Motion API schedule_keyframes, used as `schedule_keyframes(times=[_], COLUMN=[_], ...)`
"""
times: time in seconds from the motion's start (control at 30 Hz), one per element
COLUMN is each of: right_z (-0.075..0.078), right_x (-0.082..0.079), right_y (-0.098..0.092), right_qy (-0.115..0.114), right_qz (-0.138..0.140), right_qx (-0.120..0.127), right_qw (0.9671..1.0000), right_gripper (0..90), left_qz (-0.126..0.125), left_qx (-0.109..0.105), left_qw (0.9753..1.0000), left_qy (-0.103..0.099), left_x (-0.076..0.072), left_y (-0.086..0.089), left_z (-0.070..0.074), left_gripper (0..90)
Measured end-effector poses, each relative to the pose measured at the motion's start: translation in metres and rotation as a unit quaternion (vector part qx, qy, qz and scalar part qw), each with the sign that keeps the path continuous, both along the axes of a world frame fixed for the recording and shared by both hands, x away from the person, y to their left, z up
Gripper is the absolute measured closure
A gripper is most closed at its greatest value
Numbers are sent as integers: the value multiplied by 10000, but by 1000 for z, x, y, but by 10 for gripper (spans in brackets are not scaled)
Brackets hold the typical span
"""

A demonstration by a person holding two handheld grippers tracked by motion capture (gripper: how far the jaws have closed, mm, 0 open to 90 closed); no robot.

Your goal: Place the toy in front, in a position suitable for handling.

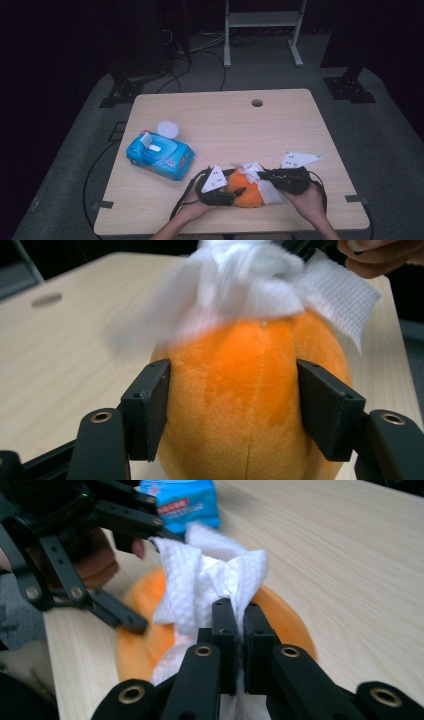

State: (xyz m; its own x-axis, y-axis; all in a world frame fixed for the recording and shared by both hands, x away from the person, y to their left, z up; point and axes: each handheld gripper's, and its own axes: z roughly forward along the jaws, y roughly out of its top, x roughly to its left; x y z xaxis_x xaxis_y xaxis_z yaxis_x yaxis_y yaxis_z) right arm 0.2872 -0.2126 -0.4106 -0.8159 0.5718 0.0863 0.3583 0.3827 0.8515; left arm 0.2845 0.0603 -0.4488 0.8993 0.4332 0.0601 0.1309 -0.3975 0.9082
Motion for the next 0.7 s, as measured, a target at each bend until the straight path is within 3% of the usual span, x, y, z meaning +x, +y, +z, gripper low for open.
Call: schedule_keyframes(times=[0.07, 0.1, 0.17, 0.2, 0.3, 0.4, 0.47, 0.53, 0.6, 0.7], right_z=[-2, -2, -1, -1, 0, -3, -7, -11, -12, -6], right_x=[2, 2, 2, 1, 0, 4, 7, 11, 11, 5], right_y=[-7, -7, -4, -1, 4, -2, -9, -16, -18, -9], right_qy=[125, 143, 71, 40, -20, 56, 126, 232, 291, 141], right_qz=[-27, -46, 14, 78, 124, 40, -158, -288, -292, -76], right_qx=[96, 120, 142, 158, 58, 49, -57, -79, 91, 190], right_qw=[9999, 9998, 9999, 9998, 9999, 10000, 9998, 9993, 9991, 9997], right_gripper=[857, 857, 858, 857, 858, 859, 859, 859, 859, 858], left_qz=[119, 176, 156, 131, 83, 136, 197, 236, 256, 256], left_qx=[-54, -148, -73, -3, 98, 91, 21, 7, 14, 36], left_qw=[9998, 9996, 9998, 9999, 9999, 9999, 9996, 9993, 9992, 9992], left_qy=[121, 178, 111, 26, -76, 10, 207, 280, 300, 305], left_x=[0, -1, -2, -3, -2, 5, 10, 13, 13, 14], left_y=[-2, -6, -11, -13, -8, 4, 12, 17, 18, 18], left_z=[3, 6, 9, 9, 6, 4, 4, 4, 4, 3], left_gripper=[295, 226, 132, 142, 279, 343, 361, 375, 390, 390])
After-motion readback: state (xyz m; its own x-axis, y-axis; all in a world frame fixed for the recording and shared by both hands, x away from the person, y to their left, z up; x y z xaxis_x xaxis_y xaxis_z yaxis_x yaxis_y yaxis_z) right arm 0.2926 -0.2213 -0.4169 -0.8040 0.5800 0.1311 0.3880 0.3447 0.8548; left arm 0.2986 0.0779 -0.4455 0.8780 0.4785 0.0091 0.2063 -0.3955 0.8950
